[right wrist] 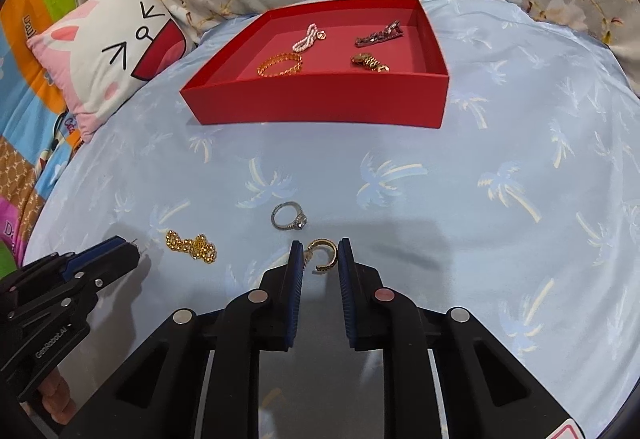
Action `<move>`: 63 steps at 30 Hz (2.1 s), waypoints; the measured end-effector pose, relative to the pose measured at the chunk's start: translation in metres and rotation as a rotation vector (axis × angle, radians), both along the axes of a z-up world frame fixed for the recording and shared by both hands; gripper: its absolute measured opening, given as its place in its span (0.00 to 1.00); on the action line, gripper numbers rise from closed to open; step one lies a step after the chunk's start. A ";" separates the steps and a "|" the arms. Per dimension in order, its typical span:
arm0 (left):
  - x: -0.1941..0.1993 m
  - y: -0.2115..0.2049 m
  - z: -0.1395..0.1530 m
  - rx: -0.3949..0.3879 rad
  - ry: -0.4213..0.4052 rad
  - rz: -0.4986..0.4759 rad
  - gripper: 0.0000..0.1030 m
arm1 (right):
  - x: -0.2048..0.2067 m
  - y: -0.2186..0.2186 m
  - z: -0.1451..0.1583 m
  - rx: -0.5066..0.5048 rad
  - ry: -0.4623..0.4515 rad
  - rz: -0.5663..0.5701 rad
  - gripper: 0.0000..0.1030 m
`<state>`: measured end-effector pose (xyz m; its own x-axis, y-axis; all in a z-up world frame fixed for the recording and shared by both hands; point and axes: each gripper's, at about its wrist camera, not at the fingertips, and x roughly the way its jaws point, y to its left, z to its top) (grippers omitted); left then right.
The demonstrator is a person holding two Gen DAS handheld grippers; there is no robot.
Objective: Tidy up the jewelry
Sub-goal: 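Grasp a second gold hoop earring with the right tool while the left tool holds its earring, then carry both earrings into the red box and open both tools, then lift both tools out of the red box back over the remaining jewelry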
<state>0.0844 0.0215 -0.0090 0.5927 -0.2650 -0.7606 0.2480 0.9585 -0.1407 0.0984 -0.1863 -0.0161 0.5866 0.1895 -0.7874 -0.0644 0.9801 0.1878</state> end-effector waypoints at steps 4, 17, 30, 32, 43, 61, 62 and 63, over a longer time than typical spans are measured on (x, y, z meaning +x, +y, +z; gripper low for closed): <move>0.007 -0.005 0.010 0.005 -0.026 -0.014 0.16 | 0.004 -0.012 0.018 0.028 -0.027 -0.008 0.16; 0.119 -0.045 0.069 -0.051 -0.151 -0.086 0.16 | 0.108 -0.054 0.075 0.094 -0.111 -0.039 0.16; 0.246 -0.109 0.033 0.018 -0.050 -0.113 0.16 | 0.221 -0.052 0.035 0.040 -0.020 -0.061 0.16; 0.252 -0.112 0.027 0.027 -0.040 -0.111 0.16 | 0.226 -0.053 0.030 0.032 -0.013 -0.062 0.16; 0.266 -0.117 0.017 0.048 -0.030 -0.071 0.21 | 0.232 -0.049 0.029 -0.017 -0.034 -0.062 0.19; 0.171 -0.047 0.061 0.045 -0.168 0.001 0.47 | 0.121 -0.050 0.067 -0.001 -0.146 -0.062 0.31; 0.160 -0.040 0.061 0.046 -0.169 0.007 0.47 | 0.113 -0.049 0.067 -0.004 -0.147 -0.060 0.31; 0.151 -0.035 0.060 0.047 -0.167 0.013 0.47 | 0.100 -0.048 0.068 -0.004 -0.150 -0.058 0.31</move>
